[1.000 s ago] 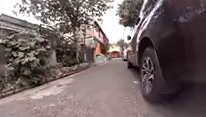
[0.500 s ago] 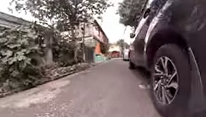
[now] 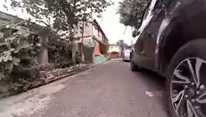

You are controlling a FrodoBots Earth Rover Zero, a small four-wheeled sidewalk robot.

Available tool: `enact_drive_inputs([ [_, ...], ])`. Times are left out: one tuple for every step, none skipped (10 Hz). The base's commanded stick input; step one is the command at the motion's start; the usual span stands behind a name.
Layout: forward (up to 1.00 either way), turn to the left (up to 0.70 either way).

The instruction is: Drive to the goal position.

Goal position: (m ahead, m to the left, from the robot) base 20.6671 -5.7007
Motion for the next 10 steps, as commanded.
enact_drive_inputs([
  [0.70,0.00],
  [0.70,-0.15],
  [0.70,-0.35],
  [0.70,-0.35],
  [0.70,-0.27],
  [0.70,-0.11],
  [0.70,-0.03],
  [0.70,0.00],
  [0.70,0.00],
  [0.70,0.00],
])
